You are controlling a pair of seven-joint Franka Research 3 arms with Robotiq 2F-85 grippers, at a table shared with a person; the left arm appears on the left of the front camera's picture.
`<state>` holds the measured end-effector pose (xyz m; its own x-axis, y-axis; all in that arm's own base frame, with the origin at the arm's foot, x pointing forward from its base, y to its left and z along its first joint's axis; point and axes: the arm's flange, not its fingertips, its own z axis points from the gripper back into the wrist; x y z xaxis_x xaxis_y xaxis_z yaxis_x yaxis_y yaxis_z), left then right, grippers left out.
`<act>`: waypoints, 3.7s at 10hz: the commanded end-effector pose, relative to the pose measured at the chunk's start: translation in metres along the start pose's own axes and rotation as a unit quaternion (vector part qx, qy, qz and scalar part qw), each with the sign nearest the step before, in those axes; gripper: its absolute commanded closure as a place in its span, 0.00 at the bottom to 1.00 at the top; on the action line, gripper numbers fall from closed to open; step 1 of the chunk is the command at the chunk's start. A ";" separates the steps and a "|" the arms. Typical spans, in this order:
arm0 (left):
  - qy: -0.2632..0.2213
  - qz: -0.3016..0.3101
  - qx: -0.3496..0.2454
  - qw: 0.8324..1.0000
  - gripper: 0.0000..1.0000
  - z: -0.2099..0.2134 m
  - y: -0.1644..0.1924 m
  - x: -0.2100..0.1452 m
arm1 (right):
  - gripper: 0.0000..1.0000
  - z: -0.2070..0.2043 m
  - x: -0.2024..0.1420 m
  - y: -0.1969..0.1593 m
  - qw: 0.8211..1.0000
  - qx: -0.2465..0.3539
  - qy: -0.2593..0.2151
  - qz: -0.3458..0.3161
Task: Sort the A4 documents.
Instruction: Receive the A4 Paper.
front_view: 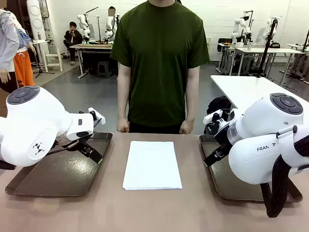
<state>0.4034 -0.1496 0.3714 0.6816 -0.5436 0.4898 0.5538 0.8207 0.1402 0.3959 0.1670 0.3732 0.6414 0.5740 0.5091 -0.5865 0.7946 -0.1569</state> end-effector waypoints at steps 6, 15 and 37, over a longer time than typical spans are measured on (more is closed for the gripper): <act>0.000 0.000 0.000 1.000 0.00 0.000 0.000 0.000 | 0.00 0.000 0.000 0.000 1.000 0.000 0.000 0.000; -0.003 0.026 0.028 0.999 0.00 0.017 0.017 -0.010 | 0.00 0.017 -0.008 -0.010 1.000 -0.006 -0.014 -0.001; -0.180 0.022 -0.119 0.976 0.00 0.152 0.138 -0.045 | 0.00 0.142 -0.053 -0.142 0.975 0.141 -0.169 -0.029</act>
<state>0.3773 0.0143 0.4985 0.5352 -0.3677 0.7605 0.6397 0.7644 -0.0807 0.3762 -0.0064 0.4856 0.5275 0.3831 0.7583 -0.6790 0.7266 0.1052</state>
